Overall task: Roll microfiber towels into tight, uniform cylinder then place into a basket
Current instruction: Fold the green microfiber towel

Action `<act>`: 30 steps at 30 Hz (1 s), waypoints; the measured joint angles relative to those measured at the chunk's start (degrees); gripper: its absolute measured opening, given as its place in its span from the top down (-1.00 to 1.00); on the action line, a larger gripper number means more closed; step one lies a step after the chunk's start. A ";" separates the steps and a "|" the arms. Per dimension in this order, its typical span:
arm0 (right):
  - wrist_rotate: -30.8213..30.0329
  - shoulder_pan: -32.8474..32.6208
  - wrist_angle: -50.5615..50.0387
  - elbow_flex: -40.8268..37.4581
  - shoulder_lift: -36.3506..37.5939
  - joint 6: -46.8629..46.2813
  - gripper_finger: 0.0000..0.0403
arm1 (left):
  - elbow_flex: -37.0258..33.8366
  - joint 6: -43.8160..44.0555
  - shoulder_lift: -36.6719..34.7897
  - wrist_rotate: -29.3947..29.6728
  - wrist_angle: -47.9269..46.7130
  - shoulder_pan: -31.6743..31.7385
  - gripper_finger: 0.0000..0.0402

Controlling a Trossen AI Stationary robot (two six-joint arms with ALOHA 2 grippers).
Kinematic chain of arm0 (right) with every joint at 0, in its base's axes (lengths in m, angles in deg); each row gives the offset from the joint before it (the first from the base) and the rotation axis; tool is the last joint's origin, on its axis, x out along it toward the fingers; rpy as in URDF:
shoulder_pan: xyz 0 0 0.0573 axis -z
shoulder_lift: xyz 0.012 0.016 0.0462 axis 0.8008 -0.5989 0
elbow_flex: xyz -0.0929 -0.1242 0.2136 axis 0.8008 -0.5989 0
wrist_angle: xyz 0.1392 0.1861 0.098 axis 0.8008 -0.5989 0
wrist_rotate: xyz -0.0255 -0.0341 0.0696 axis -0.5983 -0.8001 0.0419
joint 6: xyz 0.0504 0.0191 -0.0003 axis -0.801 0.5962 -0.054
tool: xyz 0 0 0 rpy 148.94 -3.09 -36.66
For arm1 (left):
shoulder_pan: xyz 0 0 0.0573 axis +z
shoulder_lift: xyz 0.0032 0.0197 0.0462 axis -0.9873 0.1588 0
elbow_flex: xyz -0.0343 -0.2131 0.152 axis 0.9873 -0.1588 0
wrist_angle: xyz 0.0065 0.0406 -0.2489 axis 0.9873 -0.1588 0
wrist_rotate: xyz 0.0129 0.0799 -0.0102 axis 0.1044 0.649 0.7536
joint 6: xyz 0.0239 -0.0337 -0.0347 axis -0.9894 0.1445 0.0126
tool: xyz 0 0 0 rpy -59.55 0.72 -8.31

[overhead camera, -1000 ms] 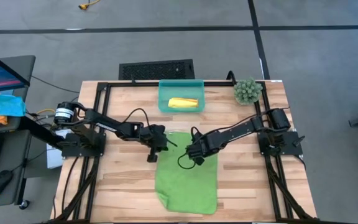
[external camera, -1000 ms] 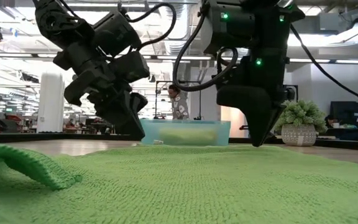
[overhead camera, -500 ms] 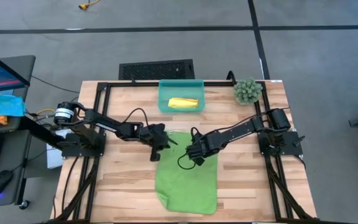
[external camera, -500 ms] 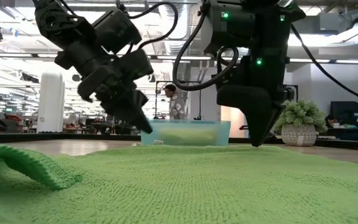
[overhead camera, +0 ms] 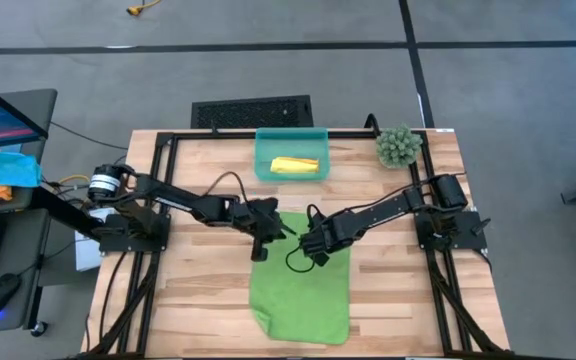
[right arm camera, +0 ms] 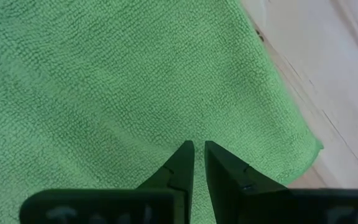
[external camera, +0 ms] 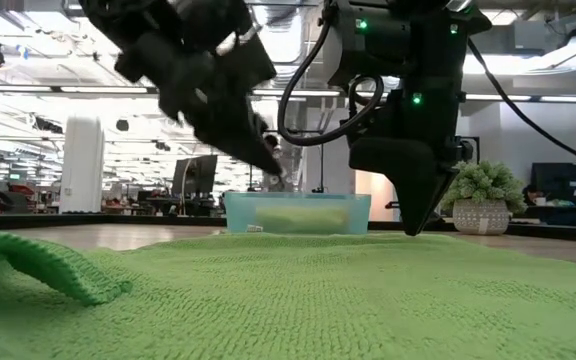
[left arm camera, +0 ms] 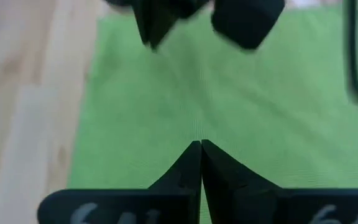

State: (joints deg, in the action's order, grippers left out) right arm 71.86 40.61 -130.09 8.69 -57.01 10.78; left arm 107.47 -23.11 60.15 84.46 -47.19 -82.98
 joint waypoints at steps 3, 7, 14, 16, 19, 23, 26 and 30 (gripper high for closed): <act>0.00 0.00 -0.04 -0.04 0.00 0.00 0.69 | -0.95 0.64 4.12 1.30 -0.91 -1.01 1.00; -0.02 -0.05 -0.34 -0.26 0.00 0.02 0.69 | 0.82 -1.02 8.97 1.80 -0.18 -1.30 1.00; 0.19 0.41 0.07 -2.17 0.00 -0.02 0.69 | 1.15 -0.22 9.39 3.88 -3.18 -0.91 1.00; 0.20 0.99 0.23 -2.69 0.00 -0.38 0.69 | 1.17 0.07 9.39 4.29 -3.73 -0.90 1.00; 0.07 2.08 1.23 -3.15 0.00 -0.39 0.69 | 1.21 0.68 9.37 7.60 -4.58 -0.81 1.00; -0.26 4.58 5.20 -4.63 0.32 1.09 0.69 | 1.19 0.15 9.37 9.47 -4.88 0.12 1.00; -0.48 7.37 7.11 -5.44 0.42 3.20 0.69 | 1.17 -0.34 9.39 9.46 -4.93 1.94 1.00; -3.13 10.85 7.78 -5.56 0.30 5.09 0.69 | 1.15 -0.38 9.41 8.76 -5.17 5.46 1.00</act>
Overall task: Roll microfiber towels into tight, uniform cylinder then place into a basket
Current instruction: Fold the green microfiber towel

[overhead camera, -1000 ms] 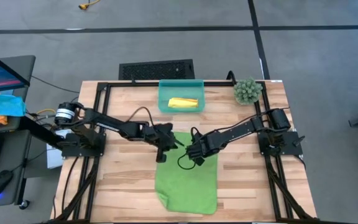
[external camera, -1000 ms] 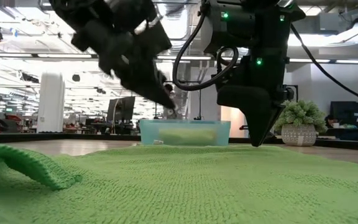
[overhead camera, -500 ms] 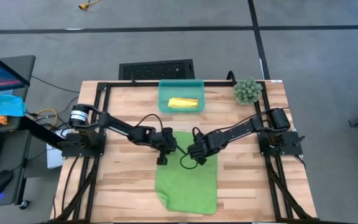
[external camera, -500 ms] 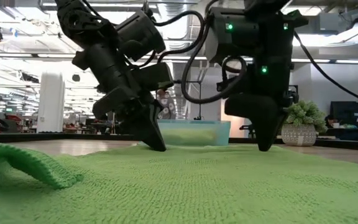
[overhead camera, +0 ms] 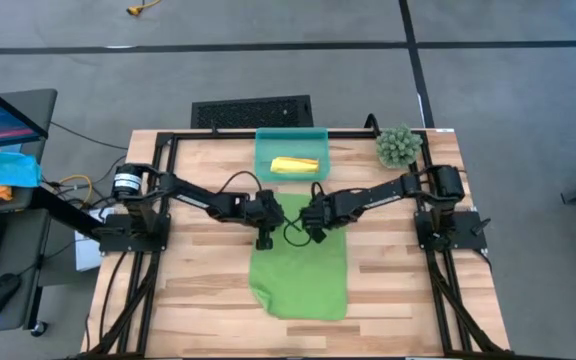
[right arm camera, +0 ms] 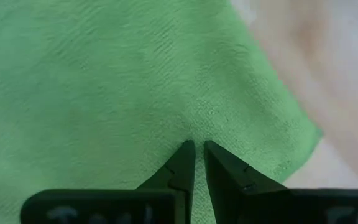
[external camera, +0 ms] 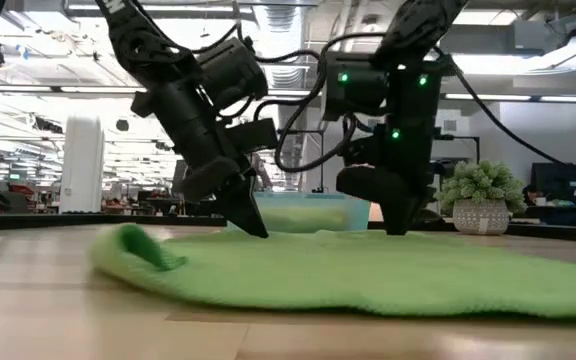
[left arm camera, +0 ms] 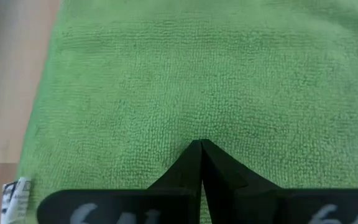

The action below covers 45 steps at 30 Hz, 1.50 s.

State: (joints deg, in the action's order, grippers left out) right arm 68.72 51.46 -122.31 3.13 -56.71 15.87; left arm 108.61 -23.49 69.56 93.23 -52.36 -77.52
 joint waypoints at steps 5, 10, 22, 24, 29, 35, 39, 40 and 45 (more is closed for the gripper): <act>-3.07 1.62 0.25 -0.12 -0.23 3.24 0.69 | -0.04 -1.42 0.05 -4.03 -0.10 3.28 1.00; -3.58 -0.35 0.19 -0.17 -0.28 5.51 0.69 | -0.07 -2.86 -0.22 -5.24 -0.26 3.76 1.00; -4.15 -5.84 -0.61 -0.27 5.96 5.09 0.69 | -0.35 -2.87 -10.21 -4.80 -8.30 0.47 1.00; -4.21 -6.92 -0.73 -0.23 7.77 4.48 0.69 | -0.34 -2.76 -11.71 -4.63 -8.93 -0.54 1.00; -4.94 -12.51 -0.47 -0.23 12.59 3.41 0.69 | -0.31 -0.34 -15.40 -5.21 -13.23 -6.05 1.00; -14.23 -23.12 -0.23 -0.12 14.62 2.55 0.69 | -0.28 2.58 -17.83 -2.23 -15.09 -17.47 1.00; -15.82 -29.35 0.58 -0.12 13.50 1.93 0.69 | -0.22 2.68 -17.94 2.73 -14.35 -25.30 1.00; -15.86 -30.58 0.86 -0.14 13.05 1.93 0.69 | -0.22 2.69 -17.95 3.49 -13.72 -26.93 1.00; -16.26 -34.87 7.40 -0.13 10.70 1.85 0.69 | -0.22 2.66 -17.98 5.17 -9.10 -32.99 1.00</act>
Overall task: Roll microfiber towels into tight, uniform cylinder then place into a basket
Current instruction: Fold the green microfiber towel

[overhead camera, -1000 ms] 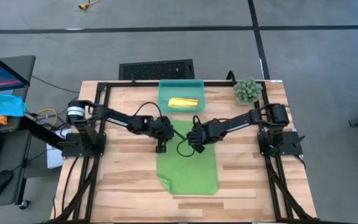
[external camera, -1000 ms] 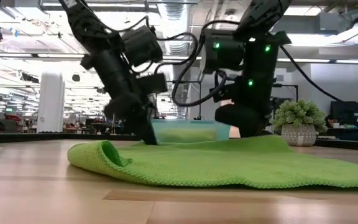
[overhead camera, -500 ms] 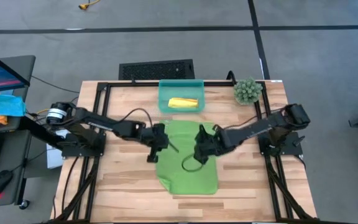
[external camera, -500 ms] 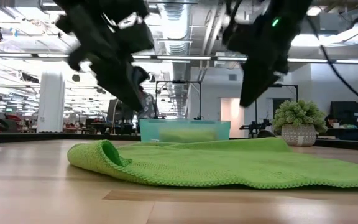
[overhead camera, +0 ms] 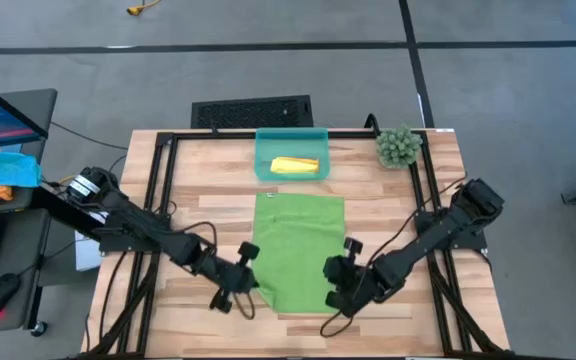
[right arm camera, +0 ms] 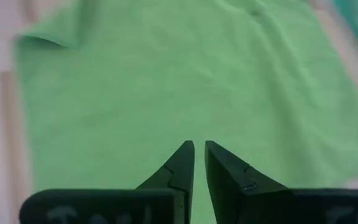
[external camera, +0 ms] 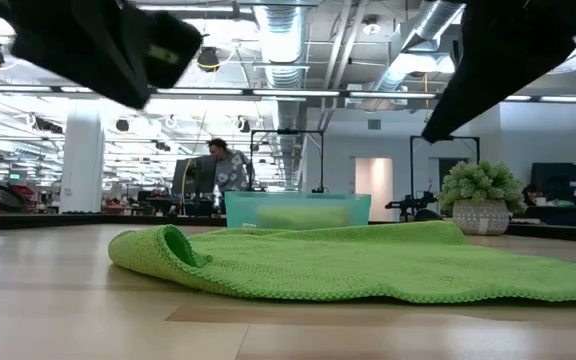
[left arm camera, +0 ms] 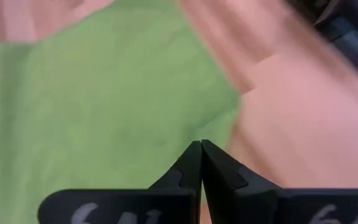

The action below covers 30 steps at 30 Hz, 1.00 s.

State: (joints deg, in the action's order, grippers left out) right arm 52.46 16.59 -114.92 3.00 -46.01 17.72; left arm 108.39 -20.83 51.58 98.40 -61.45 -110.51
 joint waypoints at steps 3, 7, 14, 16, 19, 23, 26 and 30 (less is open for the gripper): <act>-0.14 -2.56 3.67 -0.08 -1.35 -0.02 0.69 | 0.00 0.02 -0.01 -0.09 2.36 -1.82 1.00; -0.17 -5.17 7.49 -0.08 -3.30 0.13 0.69 | 0.02 -1.70 0.30 -0.03 3.61 -2.86 0.99; -0.37 -5.85 9.74 0.03 -4.42 0.18 0.69 | -0.02 -0.20 2.17 0.00 3.10 -2.75 0.65; -0.36 -5.62 10.18 0.03 -4.42 0.60 0.69 | 0.13 -0.09 3.40 0.02 4.96 -2.48 0.50; -0.37 -5.61 10.17 0.03 -4.22 0.60 0.69 | 0.06 0.64 4.70 -0.09 5.67 -2.41 0.29; -0.21 -5.64 10.30 0.03 -4.22 0.57 0.69 | 0.05 2.05 6.21 0.29 5.91 -1.26 0.10; -0.15 -5.33 10.57 0.02 -4.22 0.58 0.69 | -0.02 3.10 6.78 1.06 6.26 -0.14 0.05; 0.03 -5.24 10.60 0.03 -4.22 0.57 0.69 | 0.02 4.64 7.76 0.75 8.14 1.81 0.06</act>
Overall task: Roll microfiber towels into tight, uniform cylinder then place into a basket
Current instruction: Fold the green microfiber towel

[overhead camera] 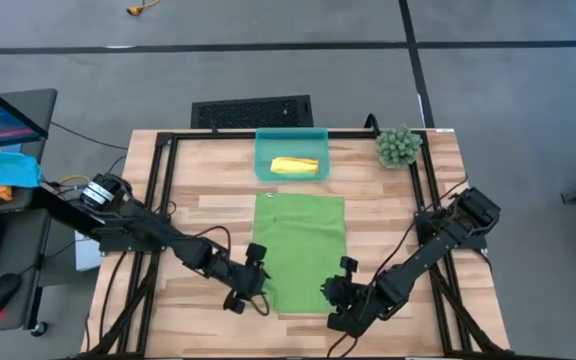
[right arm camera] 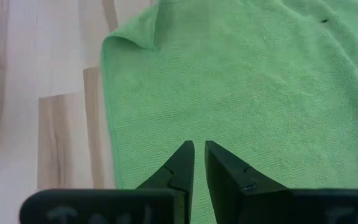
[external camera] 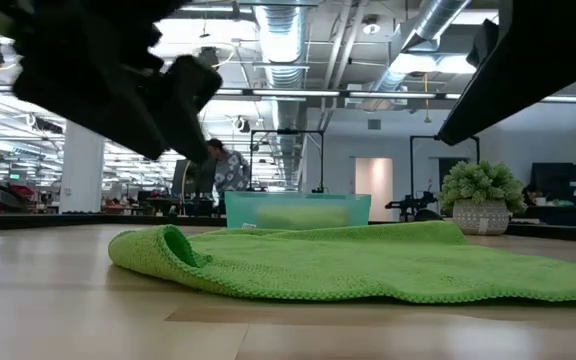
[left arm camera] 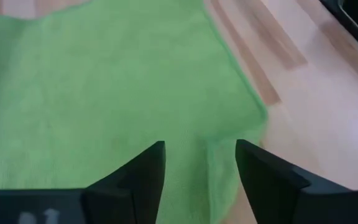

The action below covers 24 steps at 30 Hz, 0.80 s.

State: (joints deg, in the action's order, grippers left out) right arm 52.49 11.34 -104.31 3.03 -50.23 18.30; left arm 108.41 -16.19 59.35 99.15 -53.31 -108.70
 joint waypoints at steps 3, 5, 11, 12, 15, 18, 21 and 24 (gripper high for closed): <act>0.04 -0.02 -0.01 -0.02 0.00 0.00 0.69 | 0.00 2.38 1.24 -2.64 -0.01 1.68 0.10; 0.04 -0.13 0.03 0.00 0.00 0.00 0.69 | 0.01 3.24 2.74 -5.49 1.42 2.55 0.12; 0.07 -0.11 0.21 -0.02 0.00 -0.02 0.69 | 0.02 5.32 6.95 -9.59 1.78 3.23 0.17; 0.07 -0.11 0.22 -0.02 0.00 -0.02 0.69 | 0.02 5.34 7.40 -10.22 2.32 3.23 0.18; 0.13 -0.11 0.46 -0.02 0.00 0.00 0.69 | 0.02 5.71 7.64 -10.32 2.15 3.23 0.20; 0.15 -0.11 0.55 -0.02 0.00 0.00 0.69 | 0.02 6.47 7.64 -11.00 2.13 3.23 0.21; 0.15 -0.11 0.58 -0.02 0.00 0.00 0.69 | 0.02 7.48 7.64 -13.95 1.95 3.23 0.24; 0.15 -0.11 0.59 -0.02 0.00 0.00 0.69 | 0.02 8.24 7.64 -14.43 0.77 2.97 0.29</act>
State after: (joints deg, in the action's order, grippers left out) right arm 52.64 11.23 -103.73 3.01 -50.23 18.30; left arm 108.44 -7.95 66.98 84.72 -52.54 -105.72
